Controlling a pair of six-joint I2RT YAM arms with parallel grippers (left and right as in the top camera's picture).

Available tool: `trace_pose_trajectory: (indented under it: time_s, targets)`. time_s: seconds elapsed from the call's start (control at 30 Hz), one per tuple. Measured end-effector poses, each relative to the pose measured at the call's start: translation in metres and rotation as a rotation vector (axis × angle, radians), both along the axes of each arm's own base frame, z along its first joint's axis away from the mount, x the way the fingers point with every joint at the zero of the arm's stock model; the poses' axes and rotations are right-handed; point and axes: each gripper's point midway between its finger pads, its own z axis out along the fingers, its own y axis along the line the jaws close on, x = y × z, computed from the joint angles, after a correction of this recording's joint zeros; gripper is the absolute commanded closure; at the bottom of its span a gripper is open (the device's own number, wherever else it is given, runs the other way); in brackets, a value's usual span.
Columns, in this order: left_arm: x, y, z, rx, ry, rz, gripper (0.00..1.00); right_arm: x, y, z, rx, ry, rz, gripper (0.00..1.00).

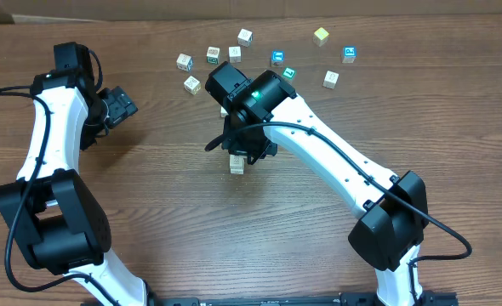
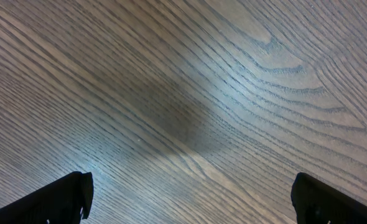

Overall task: Form a tower
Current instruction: 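Align the 'E' block above the '2' block and lower it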

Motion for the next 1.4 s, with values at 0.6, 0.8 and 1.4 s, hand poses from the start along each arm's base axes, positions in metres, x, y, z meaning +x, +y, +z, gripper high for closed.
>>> trace_pose_trajectory:
  time_s: [0.6, 0.8, 1.4]
  targets:
    - [0.0, 0.0, 0.0, 0.0, 0.0, 0.0, 0.0, -0.003, 0.014, -0.02, -0.012, -0.016, 0.068, 0.78]
    - [0.0, 0.0, 0.0, 0.0, 0.0, 0.0, 0.0, 0.001, 0.012, -0.02, -0.023, -0.037, 0.065, 0.75]
    - [0.0, 0.0, 0.0, 0.0, 0.0, 0.0, 0.0, 0.002, 0.012, -0.045, -0.038, -0.044, 0.135, 0.75]
